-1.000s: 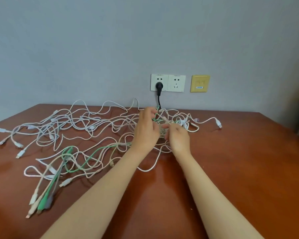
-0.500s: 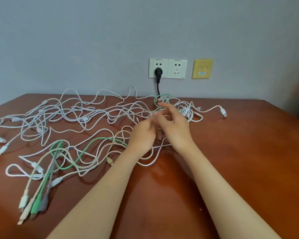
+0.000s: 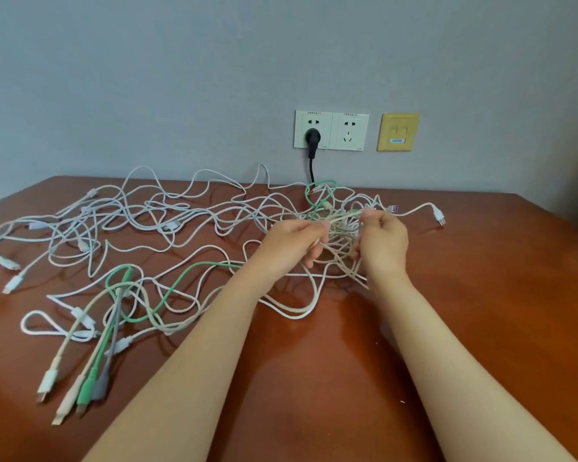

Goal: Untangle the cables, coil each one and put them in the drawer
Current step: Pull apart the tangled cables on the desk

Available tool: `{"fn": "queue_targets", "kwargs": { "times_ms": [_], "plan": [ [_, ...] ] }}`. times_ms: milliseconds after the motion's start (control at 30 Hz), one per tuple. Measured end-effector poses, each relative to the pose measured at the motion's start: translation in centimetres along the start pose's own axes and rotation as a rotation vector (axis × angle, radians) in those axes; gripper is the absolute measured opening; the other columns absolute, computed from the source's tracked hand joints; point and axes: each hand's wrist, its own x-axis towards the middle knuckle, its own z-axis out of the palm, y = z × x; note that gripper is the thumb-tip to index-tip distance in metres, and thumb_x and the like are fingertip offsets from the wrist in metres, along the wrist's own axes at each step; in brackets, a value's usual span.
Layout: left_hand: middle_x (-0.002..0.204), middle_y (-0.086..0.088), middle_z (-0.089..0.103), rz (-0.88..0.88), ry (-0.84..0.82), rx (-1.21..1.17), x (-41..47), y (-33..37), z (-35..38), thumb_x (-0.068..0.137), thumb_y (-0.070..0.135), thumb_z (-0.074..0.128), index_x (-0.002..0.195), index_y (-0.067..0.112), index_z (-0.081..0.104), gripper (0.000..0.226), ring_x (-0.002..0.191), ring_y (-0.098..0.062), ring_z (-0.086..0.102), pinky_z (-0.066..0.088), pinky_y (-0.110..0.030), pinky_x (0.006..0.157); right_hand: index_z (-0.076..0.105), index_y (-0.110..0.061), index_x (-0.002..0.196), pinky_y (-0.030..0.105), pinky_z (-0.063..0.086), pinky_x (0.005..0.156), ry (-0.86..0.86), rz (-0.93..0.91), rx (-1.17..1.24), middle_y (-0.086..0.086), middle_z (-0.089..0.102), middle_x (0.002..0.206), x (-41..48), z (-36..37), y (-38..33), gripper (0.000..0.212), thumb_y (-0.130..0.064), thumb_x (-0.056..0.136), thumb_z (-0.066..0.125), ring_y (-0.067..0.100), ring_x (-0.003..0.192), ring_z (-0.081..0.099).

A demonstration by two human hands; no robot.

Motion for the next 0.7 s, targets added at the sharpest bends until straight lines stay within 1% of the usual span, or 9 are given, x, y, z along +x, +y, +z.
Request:
{"fn": "queue_targets", "kwargs": {
  "times_ms": [67, 167, 267, 333, 400, 467, 533, 600, 700],
  "plan": [
    [0.04, 0.008, 0.042, -0.009, 0.01, -0.048, -0.1, 0.4, -0.5, 0.093, 0.023, 0.053, 0.064, 0.014, 0.054, 0.03, 0.039, -0.007, 0.042, 0.035, -0.022, 0.054, 0.047, -0.017, 0.078, 0.021, 0.036, 0.04, 0.057, 0.122, 0.21, 0.003, 0.039, 0.055, 0.4, -0.5, -0.2, 0.024, -0.01, 0.099, 0.037, 0.008, 0.031, 0.038],
    [0.038, 0.008, 0.037, -0.029, 0.027, -0.235, -0.1, 0.5, -1.1, 0.096, 0.016, 0.047, 0.067, 0.012, 0.055, 0.03, 0.035, -0.009, 0.038, 0.031, -0.023, 0.049, 0.041, -0.016, 0.073, 0.013, 0.022, 0.031, 0.057, 0.21, 0.406, 0.002, 0.028, 0.057, 0.8, -1.4, -0.3, 0.029, -0.004, 0.098, 0.033, 0.003, 0.028, 0.025],
    [0.042, 0.009, 0.039, -0.058, -0.039, -0.539, -0.6, 0.8, -1.3, 0.094, 0.012, 0.042, 0.081, 0.013, 0.059, 0.021, 0.036, -0.007, 0.037, 0.031, -0.018, 0.044, 0.046, -0.02, 0.073, 0.015, 0.026, 0.033, 0.047, 0.162, 0.176, -0.001, 0.036, 0.06, 0.7, -1.1, -0.1, 0.028, -0.007, 0.097, 0.036, 0.008, 0.04, 0.033],
    [0.048, 0.01, 0.044, -0.054, -0.097, -0.802, -1.0, 1.0, -1.7, 0.086, 0.016, 0.047, 0.093, 0.015, 0.062, 0.017, 0.04, -0.005, 0.04, 0.034, -0.017, 0.046, 0.05, -0.023, 0.073, 0.024, 0.038, 0.049, 0.024, 0.045, -0.039, -0.002, 0.047, 0.068, 0.5, -0.8, -0.2, 0.027, -0.012, 0.095, 0.038, 0.015, 0.056, 0.042],
    [0.054, 0.01, 0.05, -0.028, -0.121, -0.951, -1.1, 1.1, -2.1, 0.079, 0.018, 0.048, 0.1, 0.014, 0.063, 0.026, 0.043, -0.004, 0.044, 0.038, -0.016, 0.045, 0.057, -0.019, 0.082, 0.029, 0.039, 0.066, -0.022, -0.042, -0.246, 0.001, 0.057, 0.079, 0.0, -0.7, -0.2, 0.022, -0.015, 0.093, 0.038, 0.021, 0.073, 0.051],
    [0.059, 0.011, 0.055, -0.012, -0.122, -0.945, -1.1, 1.3, -2.0, 0.085, 0.015, 0.045, 0.106, 0.016, 0.061, 0.026, 0.045, -0.003, 0.048, 0.041, -0.015, 0.045, 0.062, -0.015, 0.091, 0.033, 0.043, 0.072, -0.077, -0.102, -0.4, 0.006, 0.065, 0.09, -0.4, -0.4, -0.1, 0.024, -0.017, 0.092, 0.039, 0.027, 0.085, 0.058],
    [0.062, 0.01, 0.06, -0.016, -0.106, -0.855, -1.0, 1.4, -1.6, 0.096, 0.013, 0.038, 0.109, 0.018, 0.059, 0.025, 0.047, -0.003, 0.052, 0.044, -0.015, 0.047, 0.065, -0.016, 0.104, 0.032, 0.043, 0.082, -0.064, -0.249, -0.461, 0.007, 0.065, 0.108, -1.0, -0.1, -0.3, 0.029, -0.016, 0.09, 0.04, 0.029, 0.098, 0.06],
    [0.064, 0.01, 0.064, -0.024, -0.104, -0.711, -1.2, 1.5, -1.0, 0.1, 0.015, 0.036, 0.106, 0.02, 0.058, 0.024, 0.048, -0.004, 0.054, 0.046, -0.015, 0.047, 0.061, -0.013, 0.119, 0.03, 0.036, 0.095, -0.023, -0.506, -0.429, 0.008, 0.057, 0.125, -1.6, 0.0, -1.0, 0.042, -0.015, 0.083, 0.039, 0.025, 0.116, 0.052],
    [0.061, 0.01, 0.063, -0.049, -0.104, -0.432, -1.4, 1.7, 0.0, 0.101, 0.019, 0.038, 0.096, 0.022, 0.06, 0.023, 0.044, -0.003, 0.054, 0.042, -0.015, 0.041, 0.057, -0.014, 0.127, 0.032, 0.027, 0.106, -0.145, -0.772, -0.409, 0.009, 0.048, 0.138, -2.8, 0.3, -2.0, 0.054, -0.019, 0.078, 0.036, 0.022, 0.13, 0.04]
  ]
}}
